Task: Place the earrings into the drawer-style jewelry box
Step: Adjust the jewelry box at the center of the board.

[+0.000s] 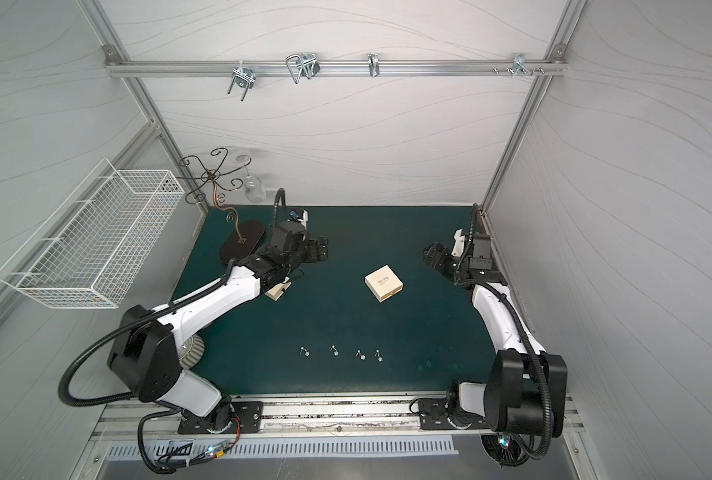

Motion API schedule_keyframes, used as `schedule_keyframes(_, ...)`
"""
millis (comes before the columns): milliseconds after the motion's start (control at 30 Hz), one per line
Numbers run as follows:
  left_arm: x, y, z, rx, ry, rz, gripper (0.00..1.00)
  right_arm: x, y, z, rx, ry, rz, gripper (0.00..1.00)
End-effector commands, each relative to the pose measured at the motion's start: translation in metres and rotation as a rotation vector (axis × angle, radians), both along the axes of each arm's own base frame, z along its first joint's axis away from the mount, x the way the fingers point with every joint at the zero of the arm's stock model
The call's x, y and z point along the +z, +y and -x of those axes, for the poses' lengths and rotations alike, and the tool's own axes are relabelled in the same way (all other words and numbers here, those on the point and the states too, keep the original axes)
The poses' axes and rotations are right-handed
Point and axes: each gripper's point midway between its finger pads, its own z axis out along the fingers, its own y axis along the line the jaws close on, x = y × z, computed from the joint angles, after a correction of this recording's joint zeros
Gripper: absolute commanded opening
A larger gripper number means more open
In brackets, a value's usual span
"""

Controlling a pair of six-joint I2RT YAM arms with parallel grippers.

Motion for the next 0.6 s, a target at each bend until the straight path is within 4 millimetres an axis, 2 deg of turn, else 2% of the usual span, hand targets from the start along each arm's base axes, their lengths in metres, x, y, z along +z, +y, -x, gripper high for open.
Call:
schedule_keyframes(0, -0.023, -0.056, 0.017, -0.172, 0.198, 0.105, 0.98, -0.021, 0.031, 0.036, 0.077, 0.169, -0.118, 0.9)
schedule_keyframes(167, -0.057, -0.104, 0.021, -0.319, 0.395, 0.184, 0.93, -0.047, 0.053, 0.045, 0.118, 0.226, -0.136, 0.85)
schedule_keyframes(400, -0.097, -0.133, 0.01, -0.381, 0.522, 0.203, 0.9, -0.071, 0.072, 0.035, 0.145, 0.267, -0.137, 0.78)
schedule_keyframes(567, -0.113, -0.148, 0.001, -0.407, 0.558, 0.224, 0.84, -0.085, 0.073, 0.024, 0.135, 0.279, -0.143, 0.73)
